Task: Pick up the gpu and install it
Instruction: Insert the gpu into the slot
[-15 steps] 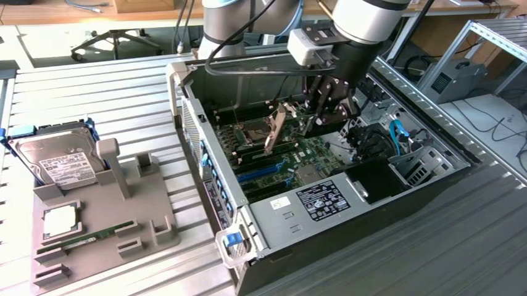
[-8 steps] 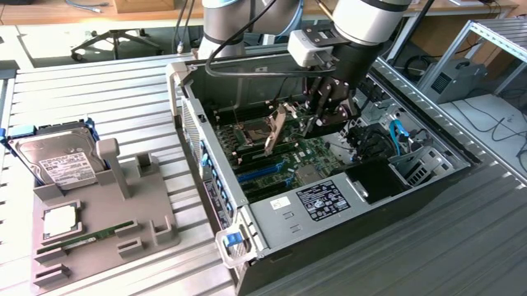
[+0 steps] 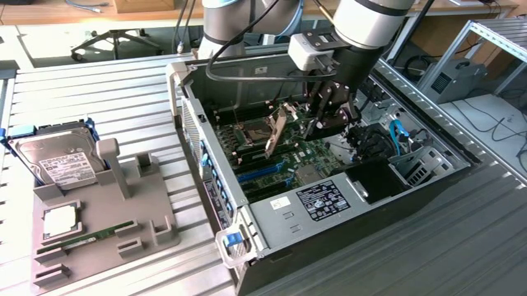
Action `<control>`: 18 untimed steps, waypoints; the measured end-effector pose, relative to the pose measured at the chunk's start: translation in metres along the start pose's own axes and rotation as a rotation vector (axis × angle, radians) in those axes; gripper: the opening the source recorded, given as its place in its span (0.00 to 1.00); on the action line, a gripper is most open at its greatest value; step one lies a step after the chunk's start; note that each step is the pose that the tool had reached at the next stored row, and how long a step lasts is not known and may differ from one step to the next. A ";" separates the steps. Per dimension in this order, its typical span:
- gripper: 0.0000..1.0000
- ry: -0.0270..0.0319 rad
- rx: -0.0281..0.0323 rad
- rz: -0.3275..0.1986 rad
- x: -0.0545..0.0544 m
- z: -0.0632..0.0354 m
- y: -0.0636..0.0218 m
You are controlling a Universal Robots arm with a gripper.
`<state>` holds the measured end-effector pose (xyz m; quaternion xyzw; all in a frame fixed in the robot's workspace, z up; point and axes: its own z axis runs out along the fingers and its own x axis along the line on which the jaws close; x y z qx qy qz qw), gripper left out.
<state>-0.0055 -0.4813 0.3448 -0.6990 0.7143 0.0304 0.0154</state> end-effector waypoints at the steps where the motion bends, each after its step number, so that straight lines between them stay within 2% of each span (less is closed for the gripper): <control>1: 0.27 0.0002 0.0000 0.000 0.001 0.0012 -0.0001; 16: 0.27 0.0009 0.0000 0.000 0.003 0.0044 -0.0001; 18: 0.27 0.0009 0.0001 0.000 0.003 0.0054 0.0097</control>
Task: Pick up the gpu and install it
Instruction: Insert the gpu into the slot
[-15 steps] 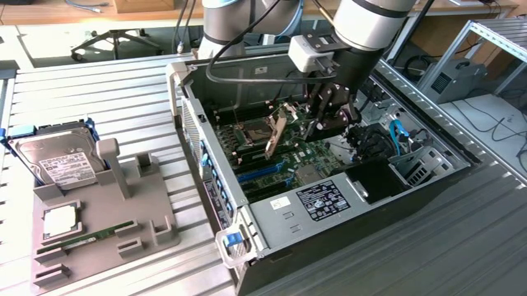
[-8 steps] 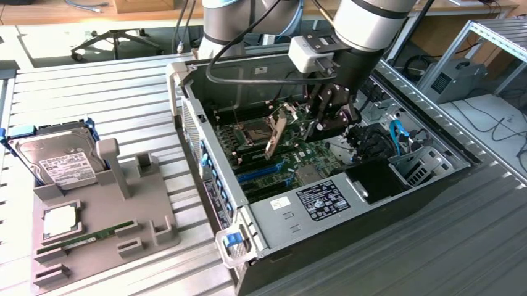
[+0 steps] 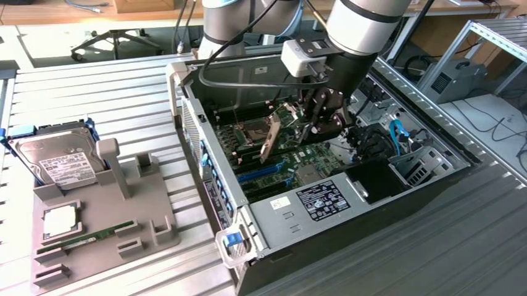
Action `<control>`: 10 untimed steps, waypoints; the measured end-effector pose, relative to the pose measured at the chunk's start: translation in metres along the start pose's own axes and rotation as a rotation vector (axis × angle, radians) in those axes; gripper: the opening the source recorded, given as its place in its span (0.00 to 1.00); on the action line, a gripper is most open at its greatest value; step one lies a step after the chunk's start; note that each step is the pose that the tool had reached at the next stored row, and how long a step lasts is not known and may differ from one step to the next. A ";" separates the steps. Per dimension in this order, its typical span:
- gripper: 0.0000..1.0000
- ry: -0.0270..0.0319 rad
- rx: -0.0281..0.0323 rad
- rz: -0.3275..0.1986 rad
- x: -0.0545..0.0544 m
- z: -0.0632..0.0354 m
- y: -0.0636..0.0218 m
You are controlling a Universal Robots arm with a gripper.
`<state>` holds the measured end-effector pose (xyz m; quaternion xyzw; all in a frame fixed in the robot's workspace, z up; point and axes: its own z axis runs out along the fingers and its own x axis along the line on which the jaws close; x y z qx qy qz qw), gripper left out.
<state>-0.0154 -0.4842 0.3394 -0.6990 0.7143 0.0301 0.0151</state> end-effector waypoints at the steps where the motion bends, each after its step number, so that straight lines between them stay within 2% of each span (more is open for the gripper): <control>1: 0.27 0.0000 0.0000 0.000 0.000 0.0005 0.0007; 10: 0.27 0.0000 0.0000 0.000 0.004 0.0043 0.0033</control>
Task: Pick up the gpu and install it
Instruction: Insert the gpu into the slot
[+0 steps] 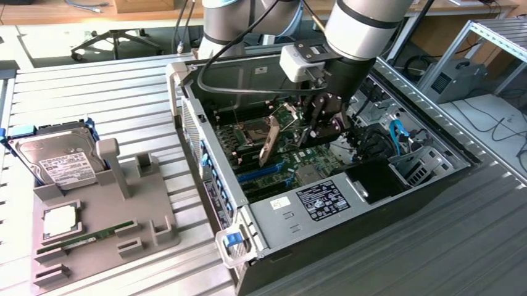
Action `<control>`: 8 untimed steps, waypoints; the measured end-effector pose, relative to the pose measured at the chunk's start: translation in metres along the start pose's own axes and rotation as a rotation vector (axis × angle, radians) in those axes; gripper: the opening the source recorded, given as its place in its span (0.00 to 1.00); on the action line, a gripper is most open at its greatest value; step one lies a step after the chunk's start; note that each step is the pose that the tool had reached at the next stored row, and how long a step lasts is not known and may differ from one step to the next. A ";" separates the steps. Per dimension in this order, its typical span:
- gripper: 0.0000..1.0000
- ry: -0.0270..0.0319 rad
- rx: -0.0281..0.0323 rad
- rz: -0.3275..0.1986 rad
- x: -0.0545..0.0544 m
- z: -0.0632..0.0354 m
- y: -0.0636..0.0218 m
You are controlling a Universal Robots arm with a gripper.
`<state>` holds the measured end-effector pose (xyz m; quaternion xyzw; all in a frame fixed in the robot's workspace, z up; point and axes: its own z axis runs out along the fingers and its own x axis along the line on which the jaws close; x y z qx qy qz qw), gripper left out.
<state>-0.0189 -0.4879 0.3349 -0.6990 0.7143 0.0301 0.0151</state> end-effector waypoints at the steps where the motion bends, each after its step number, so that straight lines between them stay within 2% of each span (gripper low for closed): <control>1: 0.27 0.0000 0.0000 0.000 0.000 0.0001 0.0001; 8: 0.27 -0.0002 0.0001 0.000 0.000 0.0005 0.0023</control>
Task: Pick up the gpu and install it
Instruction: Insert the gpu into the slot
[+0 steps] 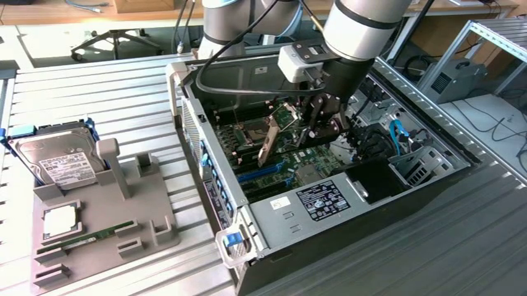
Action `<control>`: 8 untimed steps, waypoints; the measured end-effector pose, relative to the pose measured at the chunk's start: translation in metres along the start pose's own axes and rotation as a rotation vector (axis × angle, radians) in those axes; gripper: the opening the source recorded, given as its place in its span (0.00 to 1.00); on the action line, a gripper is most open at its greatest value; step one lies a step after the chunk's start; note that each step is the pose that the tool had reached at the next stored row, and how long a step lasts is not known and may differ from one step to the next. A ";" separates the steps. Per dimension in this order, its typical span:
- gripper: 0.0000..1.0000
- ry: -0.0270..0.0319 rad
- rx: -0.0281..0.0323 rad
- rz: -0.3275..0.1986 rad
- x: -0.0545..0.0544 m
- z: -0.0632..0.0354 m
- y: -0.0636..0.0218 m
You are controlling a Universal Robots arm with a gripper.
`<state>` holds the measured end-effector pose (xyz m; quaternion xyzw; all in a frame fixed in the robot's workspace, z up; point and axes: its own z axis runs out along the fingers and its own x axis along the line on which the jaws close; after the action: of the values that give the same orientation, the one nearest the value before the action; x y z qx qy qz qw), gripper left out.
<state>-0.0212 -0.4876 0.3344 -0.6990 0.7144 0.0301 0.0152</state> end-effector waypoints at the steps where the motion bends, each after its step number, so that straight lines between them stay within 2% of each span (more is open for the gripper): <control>1: 0.27 0.0001 0.0000 0.000 0.000 0.0000 0.0009; 8: 0.27 0.0001 0.0000 0.000 -0.004 0.0004 0.0043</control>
<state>-0.0254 -0.4835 0.3343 -0.6990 0.7143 0.0301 0.0151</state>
